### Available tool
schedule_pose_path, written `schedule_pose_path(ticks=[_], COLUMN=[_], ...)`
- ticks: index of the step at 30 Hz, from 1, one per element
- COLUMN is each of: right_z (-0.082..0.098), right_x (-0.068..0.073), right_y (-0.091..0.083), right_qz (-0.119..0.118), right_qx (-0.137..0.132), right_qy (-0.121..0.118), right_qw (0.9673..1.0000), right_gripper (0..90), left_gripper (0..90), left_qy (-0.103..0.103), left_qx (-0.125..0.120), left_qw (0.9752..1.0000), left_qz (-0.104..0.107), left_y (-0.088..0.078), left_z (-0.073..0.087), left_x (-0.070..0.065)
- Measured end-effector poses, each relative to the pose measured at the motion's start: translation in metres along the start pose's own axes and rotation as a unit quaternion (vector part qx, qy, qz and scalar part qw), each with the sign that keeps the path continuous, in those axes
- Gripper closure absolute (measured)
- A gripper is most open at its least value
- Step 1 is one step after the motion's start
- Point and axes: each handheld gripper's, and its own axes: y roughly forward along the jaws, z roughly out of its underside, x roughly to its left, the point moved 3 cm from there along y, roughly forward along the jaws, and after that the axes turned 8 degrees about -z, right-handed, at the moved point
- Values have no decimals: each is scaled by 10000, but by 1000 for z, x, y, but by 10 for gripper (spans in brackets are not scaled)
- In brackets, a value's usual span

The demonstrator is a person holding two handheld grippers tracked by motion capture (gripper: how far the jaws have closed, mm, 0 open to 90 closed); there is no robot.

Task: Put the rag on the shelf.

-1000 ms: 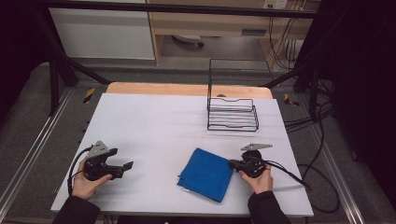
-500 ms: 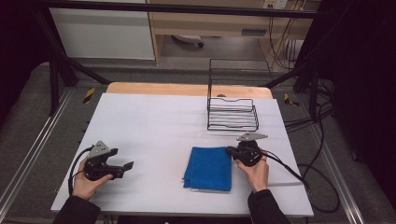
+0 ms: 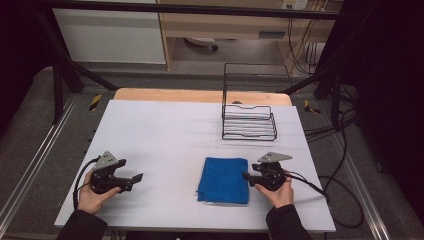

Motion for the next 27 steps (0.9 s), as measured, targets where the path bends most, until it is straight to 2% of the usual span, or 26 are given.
schedule_pose_path(ticks=[2, 3, 5, 7, 10, 11, 12, 13, 15, 19, 22, 26, 27], right_z=[13, 13, 22, 28, 32, 32, 32, 32, 32, 30, 25, 23, 24], right_x=[8, 8, 17, 22, 25, 26, 27, 27, 28, 28, 25, 20, 17], right_y=[-4, -4, -8, -7, -6, -4, -4, -4, -3, -4, -12, -20, -24], right_qz=[-126, -126, -237, -312, -347, -392, -464, -464, -505, -501, -496, -342, -278], right_qx=[134, 134, 197, 323, 376, 368, 397, 397, 416, 430, 378, 365, 377], right_qy=[115, 115, 307, 360, 354, 422, 520, 520, 720, 877, 981, 949, 1002], right_qw=[9998, 9998, 9991, 9983, 9981, 9977, 9968, 9968, 9953, 9940, 9932, 9942, 9939], right_gripper=[484, 484, 533, 561, 604, 678, 711, 711, 801, 868, 877, 877, 875], left_gripper=[110, 110, 110, 110, 110, 110, 110, 110, 110, 110, 110, 110, 110], left_qy=[-2, -2, 7, 3, 5, 7, 10, 11, -5, 16, -1, 0, 3], left_qx=[-11, -11, 0, -11, -7, -1, 3, 1, -9, 3, -7, -2, -7], left_qw=[10000, 10000, 10000, 10000, 10000, 10000, 10000, 10000, 10000, 10000, 10000, 10000, 10000], left_qz=[-2, -2, -5, 0, 1, 4, 6, 7, 10, 14, 16, 14, 11], left_y=[0, 0, 0, 0, 0, 0, 0, 0, 0, 0, 0, 0, 0], left_z=[0, 0, 0, 0, 0, 0, 0, 0, 0, 0, 0, 0, 0], left_x=[-1, -1, -1, -1, -1, -1, -1, -1, -2, -2, -1, -1, -1])
